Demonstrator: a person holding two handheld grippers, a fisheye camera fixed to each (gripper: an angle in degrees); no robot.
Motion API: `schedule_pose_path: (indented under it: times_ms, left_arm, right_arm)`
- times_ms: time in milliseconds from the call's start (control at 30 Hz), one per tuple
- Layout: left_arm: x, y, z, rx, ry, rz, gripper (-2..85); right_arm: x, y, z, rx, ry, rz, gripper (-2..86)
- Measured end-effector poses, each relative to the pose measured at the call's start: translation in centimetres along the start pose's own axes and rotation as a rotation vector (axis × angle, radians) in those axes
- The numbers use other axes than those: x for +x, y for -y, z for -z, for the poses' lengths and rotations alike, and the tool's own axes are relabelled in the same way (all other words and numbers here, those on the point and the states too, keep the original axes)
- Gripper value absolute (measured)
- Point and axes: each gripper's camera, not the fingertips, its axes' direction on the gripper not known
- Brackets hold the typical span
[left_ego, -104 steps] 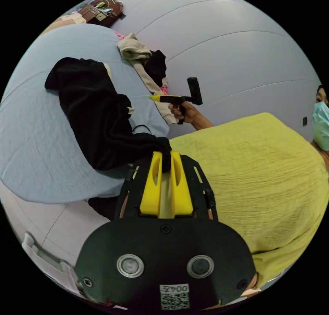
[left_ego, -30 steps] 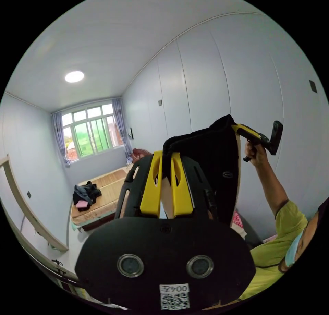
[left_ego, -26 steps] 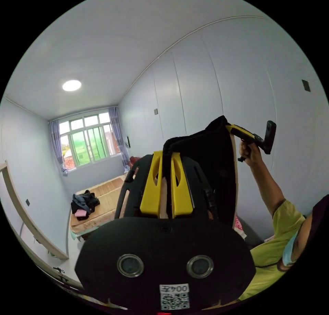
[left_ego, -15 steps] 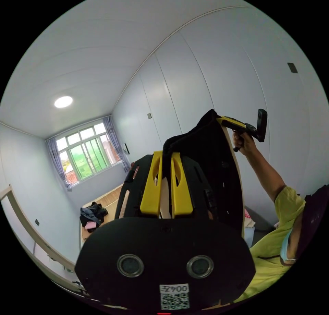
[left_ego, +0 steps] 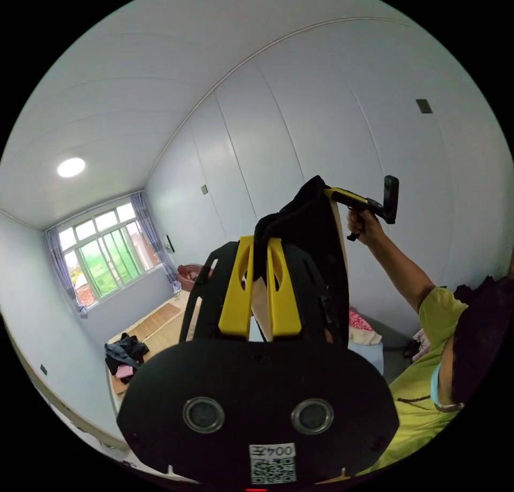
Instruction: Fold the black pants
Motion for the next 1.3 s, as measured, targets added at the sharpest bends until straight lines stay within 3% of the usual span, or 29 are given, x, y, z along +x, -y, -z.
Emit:
schedule_pose_path:
  times_ms: [400, 733, 1033, 1300]
  left_arm:
    - [3.7, 5.2, 4.5, -0.003, 0.092, -0.06, 2.1]
    - [-5.7, 5.9, 1.7, -0.064, 0.052, -0.01, 2.1]
    - [-25.9, 2.3, -9.7, -0.134, -0.036, 0.07, 1.9]
    - [-50.2, -4.9, -27.2, -0.264, -0.073, 0.195, 2.6]
  right_arm:
    - [-0.1, 1.4, 7.0, 0.106, 0.106, -0.012, 0.8]
    - [1.2, -1.4, 2.9, 0.037, 0.139, -0.018, 1.6]
    - [2.7, -8.0, -11.8, -0.09, 0.024, -0.037, 2.9]
    - [7.5, -20.1, -38.8, -0.379, -0.131, -0.069, 4.6]
